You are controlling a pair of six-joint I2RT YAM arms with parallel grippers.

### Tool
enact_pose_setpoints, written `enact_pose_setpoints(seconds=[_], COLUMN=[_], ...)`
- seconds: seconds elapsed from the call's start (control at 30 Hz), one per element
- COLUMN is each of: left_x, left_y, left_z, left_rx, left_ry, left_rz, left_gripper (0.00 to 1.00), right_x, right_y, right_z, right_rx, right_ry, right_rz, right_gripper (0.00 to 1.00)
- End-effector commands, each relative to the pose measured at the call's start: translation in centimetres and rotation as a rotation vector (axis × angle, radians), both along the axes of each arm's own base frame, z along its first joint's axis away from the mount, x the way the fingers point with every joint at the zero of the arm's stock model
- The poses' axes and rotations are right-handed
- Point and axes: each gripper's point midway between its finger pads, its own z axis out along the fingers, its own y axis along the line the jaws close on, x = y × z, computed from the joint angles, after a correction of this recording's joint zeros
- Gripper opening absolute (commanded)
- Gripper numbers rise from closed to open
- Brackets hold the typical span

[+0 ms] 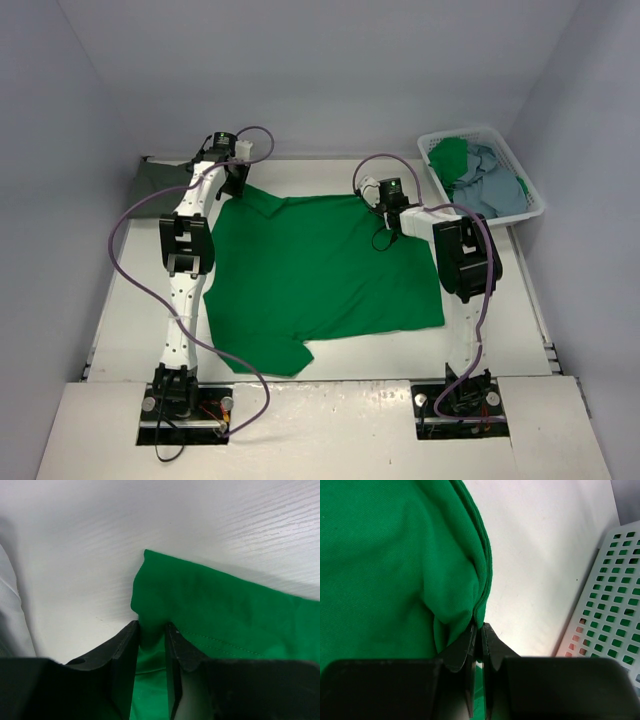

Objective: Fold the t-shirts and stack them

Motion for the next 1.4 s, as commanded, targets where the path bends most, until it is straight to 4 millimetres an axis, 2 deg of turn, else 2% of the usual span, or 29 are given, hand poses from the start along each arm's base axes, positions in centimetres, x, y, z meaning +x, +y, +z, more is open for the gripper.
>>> enact_pose_setpoints(seconds=[0.0, 0.03, 0.17, 0.3, 0.4, 0.53, 0.63, 0.83, 0.93, 1.1, 1.23, 1.3, 1.37], left_x=[1.2, 1.2, 1.3, 1.5, 1.5, 1.5, 1.4, 1.3, 1.3, 1.4, 1.1, 0.7, 0.2], left_y=[-0.3, -0.3, -0.1, 0.0, 0.1, 0.2, 0.1, 0.0, 0.2, 0.4, 0.5, 0.5, 0.6], left_z=[4.6, 4.6, 5.5, 6.1, 6.3, 6.8, 6.8, 6.6, 6.9, 8.7, 10.9, 12.1, 12.3], left_rx=[0.004, 0.003, 0.01, 0.018, 0.021, 0.024, 0.019, 0.019, 0.027, 0.035, 0.038, 0.04, 0.042], left_ry=[-0.1, -0.101, -0.12, -0.135, -0.137, -0.148, -0.146, -0.141, -0.146, -0.181, -0.209, -0.219, -0.211], left_rz=[-0.008, -0.007, -0.001, 0.005, 0.007, 0.006, 0.006, 0.006, 0.011, 0.02, 0.018, 0.013, 0.015], left_gripper=[0.22, 0.19, 0.19, 0.23, 0.29, 0.29, 0.25, 0.06, 0.0, 0.0, 0.13, 0.13, 0.13], right_x=[-1.2, -1.2, -1.2, -1.2, -1.2, -1.3, -1.4, -1.6, -1.4, -1.5, -1.9, -1.9, -1.9], right_y=[0.7, 0.8, 0.7, 0.9, 0.8, 0.8, 0.8, 0.9, 1.0, 1.0, 0.9, 0.9, 0.7], right_z=[0.3, 0.2, 0.1, 0.3, 0.4, 0.4, 0.2, -0.1, -0.1, -0.2, -0.3, -0.1, 0.7], right_rx=[0.023, 0.023, 0.023, 0.024, 0.022, 0.02, 0.021, 0.026, 0.024, 0.026, 0.024, 0.024, 0.025], right_ry=[0.03, 0.033, 0.034, 0.03, 0.029, 0.031, 0.034, 0.042, 0.039, 0.042, 0.047, 0.045, 0.029], right_rz=[0.016, 0.016, 0.014, 0.017, 0.016, 0.017, 0.017, 0.018, 0.019, 0.018, 0.017, 0.018, 0.013], right_gripper=[0.0, 0.0, 0.0, 0.0, 0.0, 0.0, 0.0, 0.0, 0.0, 0.0, 0.0, 0.0, 0.0])
